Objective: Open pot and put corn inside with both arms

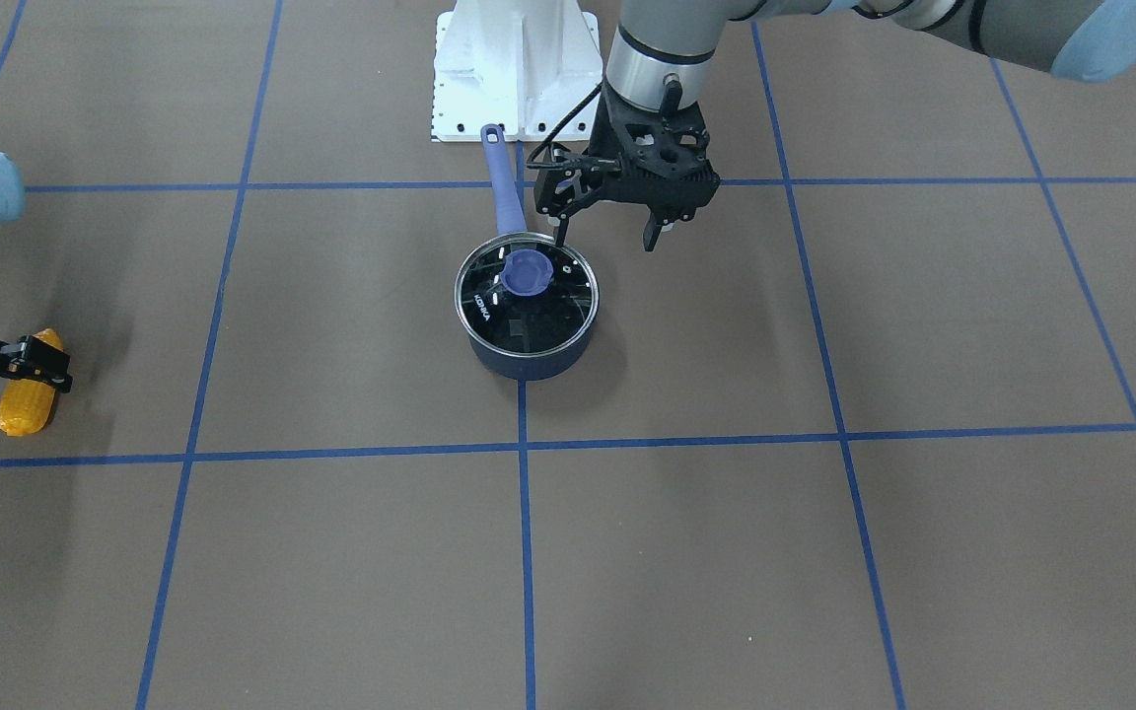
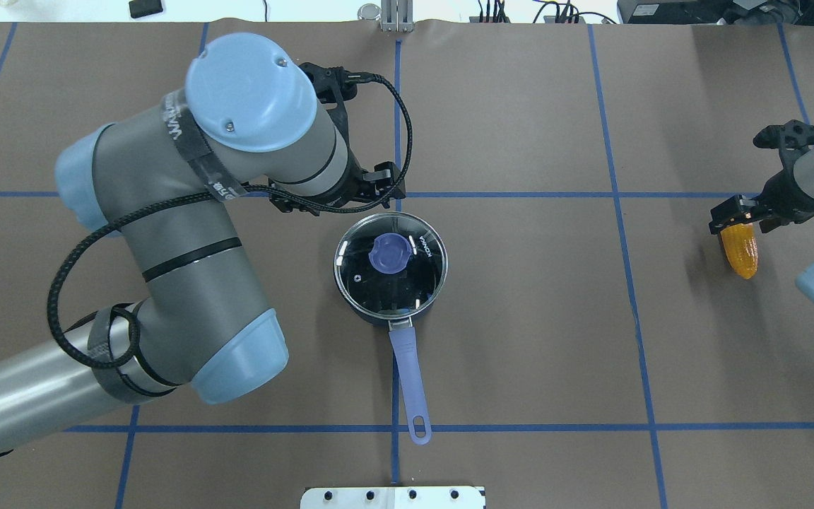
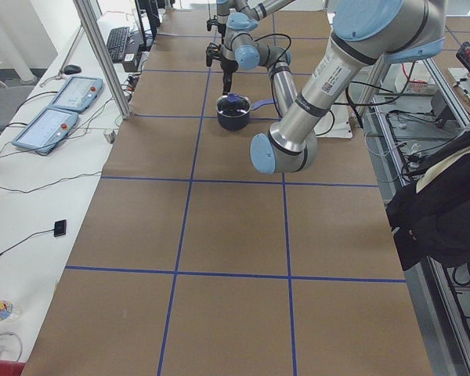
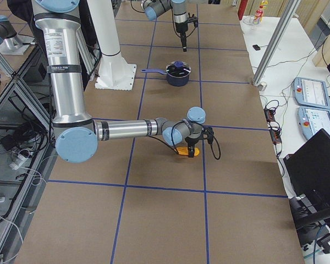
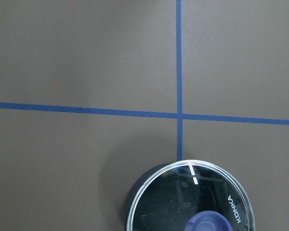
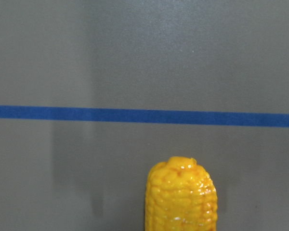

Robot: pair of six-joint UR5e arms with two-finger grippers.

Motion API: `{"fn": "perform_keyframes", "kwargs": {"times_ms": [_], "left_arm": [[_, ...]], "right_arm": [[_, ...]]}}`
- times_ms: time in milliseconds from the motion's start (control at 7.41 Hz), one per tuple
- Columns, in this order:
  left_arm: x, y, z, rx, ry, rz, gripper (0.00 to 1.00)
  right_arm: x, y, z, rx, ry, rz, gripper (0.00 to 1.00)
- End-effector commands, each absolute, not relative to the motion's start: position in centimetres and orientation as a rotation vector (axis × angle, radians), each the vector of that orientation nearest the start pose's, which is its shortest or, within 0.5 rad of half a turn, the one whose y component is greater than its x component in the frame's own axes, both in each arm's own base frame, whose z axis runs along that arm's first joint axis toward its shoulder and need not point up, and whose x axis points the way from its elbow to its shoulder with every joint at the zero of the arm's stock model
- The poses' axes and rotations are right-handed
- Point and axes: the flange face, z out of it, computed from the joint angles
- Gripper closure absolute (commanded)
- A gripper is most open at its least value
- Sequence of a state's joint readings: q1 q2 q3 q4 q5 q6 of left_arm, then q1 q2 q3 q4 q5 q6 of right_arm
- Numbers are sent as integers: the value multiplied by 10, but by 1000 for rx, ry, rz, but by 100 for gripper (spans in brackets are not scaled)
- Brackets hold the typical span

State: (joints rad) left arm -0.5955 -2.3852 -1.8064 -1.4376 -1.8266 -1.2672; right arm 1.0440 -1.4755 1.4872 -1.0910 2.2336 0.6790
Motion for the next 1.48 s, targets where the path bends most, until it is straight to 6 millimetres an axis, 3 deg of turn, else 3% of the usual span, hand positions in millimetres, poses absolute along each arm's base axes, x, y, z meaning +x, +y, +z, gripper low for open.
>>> {"fn": "perform_keyframes", "kwargs": {"times_ms": [0, 405, 810, 944, 1214, 1349], "left_arm": [[496, -460, 97, 176, 900, -155, 3], [515, -464, 92, 176, 884, -152, 3], [522, -468, 98, 182, 867, -154, 3], [527, -473, 102, 187, 873, -155, 3], [529, -474, 98, 192, 881, -154, 3], [531, -473, 101, 188, 877, -152, 3]], "right_arm": [[-218, -518, 603, 21, -803, -17, 3], [-219, -517, 606, 17, -796, -18, 17], [-220, -518, 613, 17, -778, -18, 23], [-221, -518, 614, 17, -778, -20, 31], [-223, -521, 611, 22, -781, -23, 61], [-223, -522, 608, 26, -784, -25, 71]]}}
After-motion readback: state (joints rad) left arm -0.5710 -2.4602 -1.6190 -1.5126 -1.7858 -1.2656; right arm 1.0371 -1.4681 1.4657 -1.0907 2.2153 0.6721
